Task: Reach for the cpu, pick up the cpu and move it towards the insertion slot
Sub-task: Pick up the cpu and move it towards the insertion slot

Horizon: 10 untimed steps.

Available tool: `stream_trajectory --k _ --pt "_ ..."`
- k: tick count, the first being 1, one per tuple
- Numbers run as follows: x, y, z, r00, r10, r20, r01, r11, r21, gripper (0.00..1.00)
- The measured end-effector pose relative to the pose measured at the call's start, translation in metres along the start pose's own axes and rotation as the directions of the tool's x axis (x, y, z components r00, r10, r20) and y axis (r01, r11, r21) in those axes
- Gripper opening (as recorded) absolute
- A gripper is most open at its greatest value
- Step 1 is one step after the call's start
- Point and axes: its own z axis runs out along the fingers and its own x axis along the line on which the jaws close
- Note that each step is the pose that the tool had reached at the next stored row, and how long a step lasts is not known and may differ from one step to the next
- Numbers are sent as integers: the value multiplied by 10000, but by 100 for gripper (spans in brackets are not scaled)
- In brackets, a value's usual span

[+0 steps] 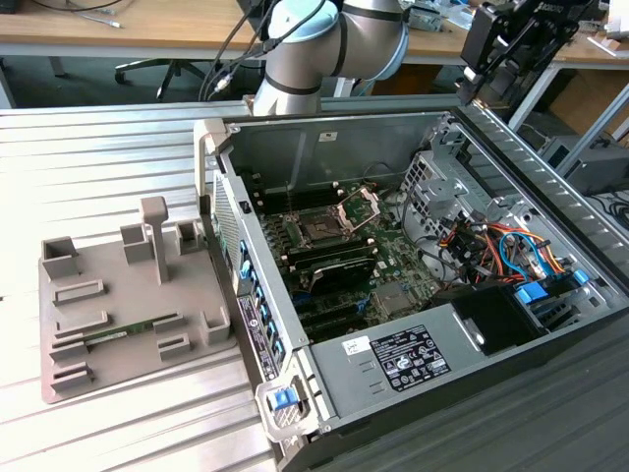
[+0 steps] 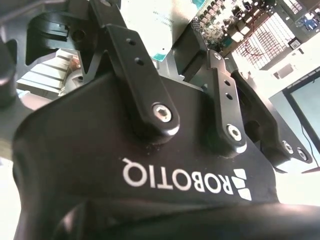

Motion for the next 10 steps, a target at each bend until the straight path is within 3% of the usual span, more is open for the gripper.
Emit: stream_trajectory --k 10 --pt "214 50 40 9996 275 16 -275 9996 -15 55"
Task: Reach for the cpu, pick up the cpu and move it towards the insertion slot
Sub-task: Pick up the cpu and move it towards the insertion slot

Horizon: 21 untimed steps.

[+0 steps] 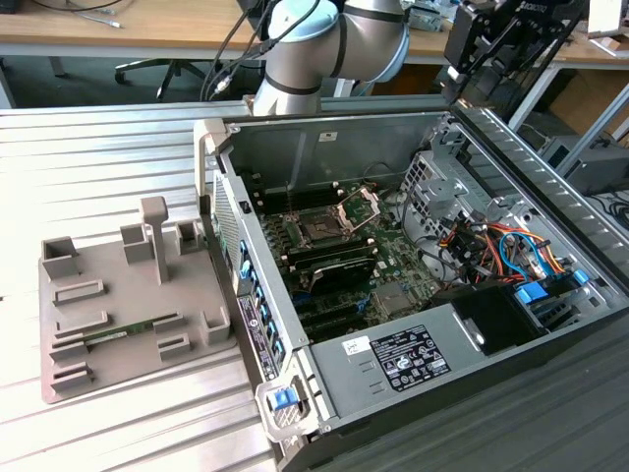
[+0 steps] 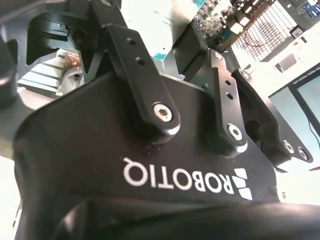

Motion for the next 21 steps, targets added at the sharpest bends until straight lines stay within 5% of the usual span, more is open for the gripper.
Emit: stream_trajectory --k 4,6,8,9,11,21 --pt "93 11 6 10000 10 1 -10 10000 0 55" --pt "204 15 12 10000 9 6 -9 10000 1 55" --pt "395 22 27 10000 8 14 -8 10000 1 55" --pt "395 22 28 10000 9 14 -9 10000 1 55" --pt "394 22 39 9980 -25 628 24 10000 26 55" --pt "408 22 42 9980 -25 638 23 10000 27 55"
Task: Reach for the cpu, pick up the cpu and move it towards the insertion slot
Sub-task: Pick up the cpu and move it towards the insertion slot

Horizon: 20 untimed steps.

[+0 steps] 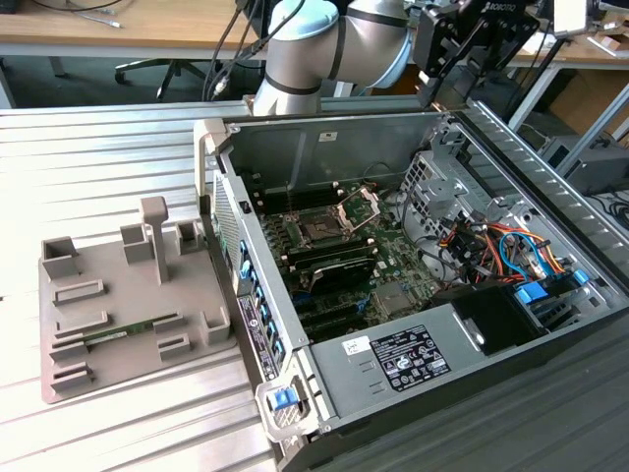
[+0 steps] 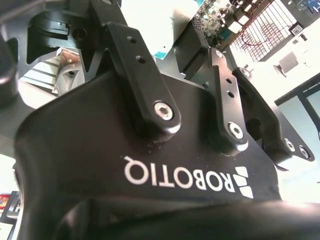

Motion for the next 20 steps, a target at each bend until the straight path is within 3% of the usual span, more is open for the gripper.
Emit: stream_trajectory --k 20 --pt "8 -4 77 10000 0 0 0 10000 0 55"
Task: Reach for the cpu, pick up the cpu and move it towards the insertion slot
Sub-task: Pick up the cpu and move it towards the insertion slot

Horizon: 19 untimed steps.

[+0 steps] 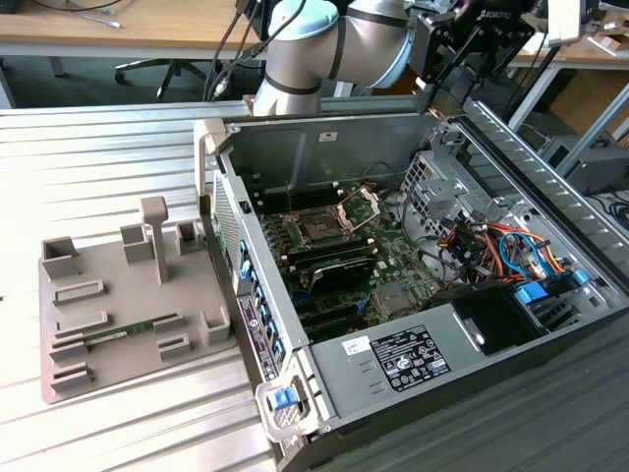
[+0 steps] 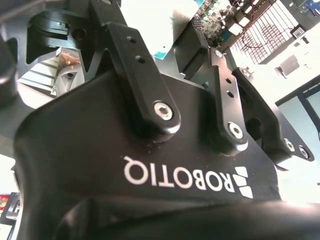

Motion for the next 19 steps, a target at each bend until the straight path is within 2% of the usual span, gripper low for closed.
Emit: stream_trajectory --k 15,17,19 --pt "25 0 41 10000 1 0 -1 10000 -9 55" --pt "27 0 43 10000 38 5 -38 10000 -70 55" --pt "26 0 43 9999 167 15 -167 9997 -185 55"
